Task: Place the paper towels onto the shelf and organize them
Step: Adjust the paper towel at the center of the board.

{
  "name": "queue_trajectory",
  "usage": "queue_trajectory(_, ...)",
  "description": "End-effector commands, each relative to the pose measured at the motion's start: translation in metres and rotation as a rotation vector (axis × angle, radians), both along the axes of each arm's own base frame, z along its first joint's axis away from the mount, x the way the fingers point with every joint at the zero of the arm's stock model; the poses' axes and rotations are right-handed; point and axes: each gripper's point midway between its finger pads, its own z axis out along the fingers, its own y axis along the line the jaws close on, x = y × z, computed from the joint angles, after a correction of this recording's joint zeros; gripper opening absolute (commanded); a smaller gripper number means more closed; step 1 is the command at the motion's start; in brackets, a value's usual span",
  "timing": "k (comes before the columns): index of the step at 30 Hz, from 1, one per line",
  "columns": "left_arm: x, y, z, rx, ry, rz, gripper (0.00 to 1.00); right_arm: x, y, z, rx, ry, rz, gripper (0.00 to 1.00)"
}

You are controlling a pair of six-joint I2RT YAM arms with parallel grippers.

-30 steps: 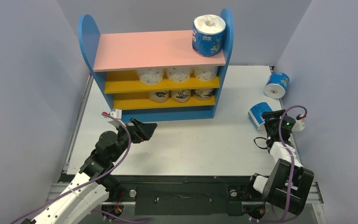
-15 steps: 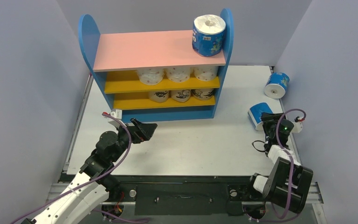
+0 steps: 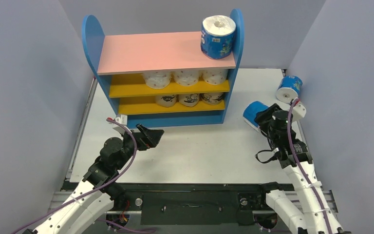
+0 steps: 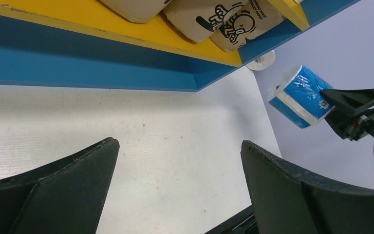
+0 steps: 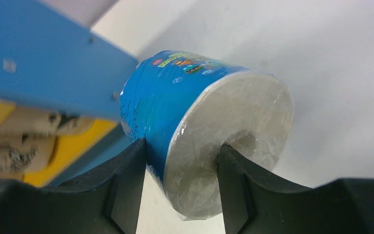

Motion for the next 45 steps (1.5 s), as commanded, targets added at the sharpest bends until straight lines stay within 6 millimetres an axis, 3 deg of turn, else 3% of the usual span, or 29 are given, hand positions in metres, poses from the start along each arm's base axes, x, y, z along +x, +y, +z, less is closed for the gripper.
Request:
queue_trajectory(1, -0.001, 0.005, 0.010, -0.004, -0.025, 0.017, 0.96, -0.058, 0.021, -0.022, -0.178, 0.297, 0.146, 0.13)
queue_trajectory(2, -0.002, 0.006, 0.010, -0.003, -0.024, 0.019, 0.96, -0.063, 0.036, -0.013, -0.212, 0.282, 0.208, 0.13)
queue_trajectory(3, -0.002, 0.006, 0.011, -0.004, -0.025, 0.022, 0.96, -0.070, 0.039, -0.015, -0.244, 0.312, 0.216, 0.13)
queue_trajectory(4, -0.003, 0.007, 0.011, -0.002, -0.024, 0.024, 0.96, -0.077, 0.063, -0.008, -0.254, 0.294, 0.310, 0.13)
queue_trajectory(5, -0.003, 0.008, 0.010, 0.000, -0.022, 0.028, 0.96, -0.082, 0.068, -0.011, -0.302, 0.326, 0.339, 0.14)
queue_trajectory(6, -0.004, 0.009, 0.009, 0.004, -0.021, 0.030, 0.96, -0.091, 0.094, -0.004, -0.314, 0.303, 0.438, 0.14)
queue_trajectory(7, -0.004, 0.011, 0.007, 0.009, -0.015, 0.035, 0.96, -0.091, 0.105, -0.001, -0.379, 0.322, 0.464, 0.14)
queue_trajectory(8, -0.005, 0.012, 0.007, 0.014, -0.015, 0.037, 0.96, -0.104, 0.132, 0.002, -0.419, 0.303, 0.571, 0.14)
queue_trajectory(9, -0.005, 0.013, 0.003, 0.024, -0.006, 0.043, 0.96, -0.102, 0.142, 0.006, -0.516, 0.314, 0.577, 0.14)
queue_trajectory(10, -0.005, 0.015, 0.003, 0.026, -0.003, 0.047, 0.96, -0.113, 0.164, 0.006, -0.574, 0.306, 0.655, 0.14)
queue_trajectory(15, -0.009, 0.024, -0.007, 0.048, 0.023, 0.078, 0.96, -0.120, 0.245, 0.006, -0.787, 0.287, 0.808, 0.14)
queue_trajectory(19, -0.013, 0.032, -0.008, 0.052, 0.023, 0.106, 0.96, -0.116, 0.282, 0.008, -0.829, 0.262, 0.903, 0.14)
queue_trajectory(25, -0.018, 0.038, -0.012, 0.056, 0.033, 0.117, 0.96, -0.112, 0.305, -0.021, -0.952, 0.329, 1.042, 0.16)
queue_trajectory(32, -0.017, 0.043, -0.032, 0.074, 0.103, 0.157, 0.96, -0.110, 0.313, -0.070, -0.839, 0.408, 1.140, 0.21)
queue_trajectory(39, -0.011, 0.045, -0.043, 0.081, 0.241, 0.229, 0.96, -0.114, 0.317, -0.096, -0.810, 0.425, 1.187, 0.27)
queue_trajectory(45, -0.012, 0.036, -0.043, 0.111, 0.294, 0.184, 0.96, -0.118, 0.312, -0.107, -0.807, 0.438, 1.192, 0.44)
